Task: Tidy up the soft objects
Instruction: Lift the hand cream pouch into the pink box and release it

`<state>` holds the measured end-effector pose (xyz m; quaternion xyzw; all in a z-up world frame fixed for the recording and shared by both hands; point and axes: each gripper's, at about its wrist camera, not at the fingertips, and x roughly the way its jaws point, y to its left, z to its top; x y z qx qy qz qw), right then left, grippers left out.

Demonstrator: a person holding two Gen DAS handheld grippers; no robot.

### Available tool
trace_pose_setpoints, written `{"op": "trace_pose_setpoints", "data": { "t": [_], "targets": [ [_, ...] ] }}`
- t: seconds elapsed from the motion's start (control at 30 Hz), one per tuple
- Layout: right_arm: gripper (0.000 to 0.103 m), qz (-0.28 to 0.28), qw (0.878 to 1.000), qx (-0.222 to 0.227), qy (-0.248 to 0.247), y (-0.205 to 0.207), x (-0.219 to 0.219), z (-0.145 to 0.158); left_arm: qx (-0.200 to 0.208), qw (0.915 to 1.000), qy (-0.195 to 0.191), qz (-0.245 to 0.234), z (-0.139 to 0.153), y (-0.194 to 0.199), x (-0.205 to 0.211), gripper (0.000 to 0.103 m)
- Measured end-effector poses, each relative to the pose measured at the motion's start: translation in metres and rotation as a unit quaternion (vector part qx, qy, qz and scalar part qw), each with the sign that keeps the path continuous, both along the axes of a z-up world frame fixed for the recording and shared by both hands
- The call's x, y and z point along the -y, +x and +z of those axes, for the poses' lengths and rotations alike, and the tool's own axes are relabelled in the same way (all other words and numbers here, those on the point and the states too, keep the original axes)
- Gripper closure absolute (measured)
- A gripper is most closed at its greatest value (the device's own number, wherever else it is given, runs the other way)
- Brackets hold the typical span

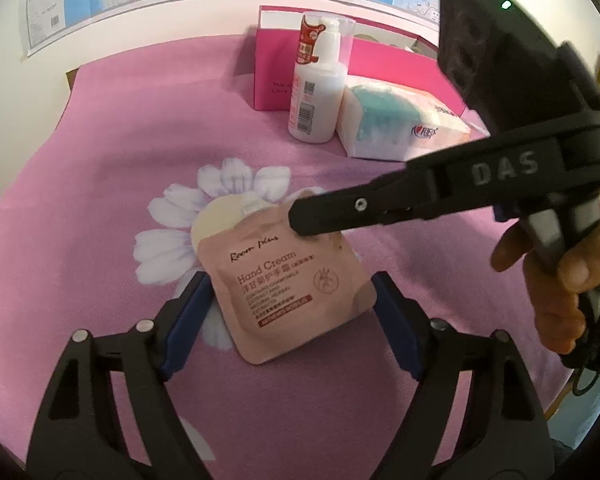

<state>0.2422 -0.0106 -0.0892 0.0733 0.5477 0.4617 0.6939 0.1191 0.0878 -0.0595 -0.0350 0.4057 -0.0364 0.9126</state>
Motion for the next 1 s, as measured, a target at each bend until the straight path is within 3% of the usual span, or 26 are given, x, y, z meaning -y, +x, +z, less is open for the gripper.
{"op": "trace_pose_setpoints", "data": {
  "t": [0.23, 0.33, 0.37, 0.4, 0.57, 0.63, 0.7, 0.73, 0.9, 1.0],
  "targets": [
    [0.097, 0.011, 0.999, 0.044, 0.008, -0.014, 0.007, 0.028, 0.005, 0.9998, 0.001, -0.021, 0.01, -0.001, 0.013, 0.031],
    [0.098, 0.003, 0.999, 0.043, 0.014, -0.014, 0.015, 0.029, 0.006, 0.9994, -0.005, -0.034, 0.012, 0.0, 0.019, 0.037],
    [0.098, 0.001, 0.999, 0.04, 0.018, -0.014, 0.019, 0.029, 0.009, 0.9989, -0.017, -0.044, 0.013, 0.0, 0.02, 0.05],
    [0.098, -0.003, 0.999, 0.039, 0.021, -0.014, 0.022, 0.029, 0.014, 0.9986, -0.023, -0.046, 0.015, 0.0, 0.02, 0.052],
    [0.098, -0.019, 0.999, 0.024, 0.03, -0.01, 0.036, 0.027, 0.011, 0.9988, -0.005, -0.048, 0.016, 0.005, 0.026, 0.054],
    [0.098, -0.02, 0.999, 0.028, 0.025, -0.011, 0.035, 0.026, 0.005, 0.9989, -0.01, -0.045, 0.015, 0.003, 0.024, 0.047],
    [0.098, -0.018, 0.999, 0.024, 0.032, -0.012, 0.036, 0.025, -0.012, 0.9997, 0.0, -0.021, 0.009, -0.001, 0.018, 0.005],
    [0.098, -0.016, 0.999, 0.023, 0.033, -0.012, 0.036, 0.025, -0.012, 0.9998, -0.001, -0.015, 0.006, -0.004, 0.015, 0.0],
    [0.098, -0.009, 0.999, 0.022, 0.039, -0.013, 0.035, 0.022, -0.032, 0.9978, -0.055, 0.017, -0.004, 0.001, -0.009, 0.0],
    [0.098, 0.005, 0.999, 0.028, 0.043, -0.019, 0.031, 0.024, -0.031, 0.9981, -0.05, 0.014, -0.005, 0.007, -0.008, 0.0]
  ]
}}
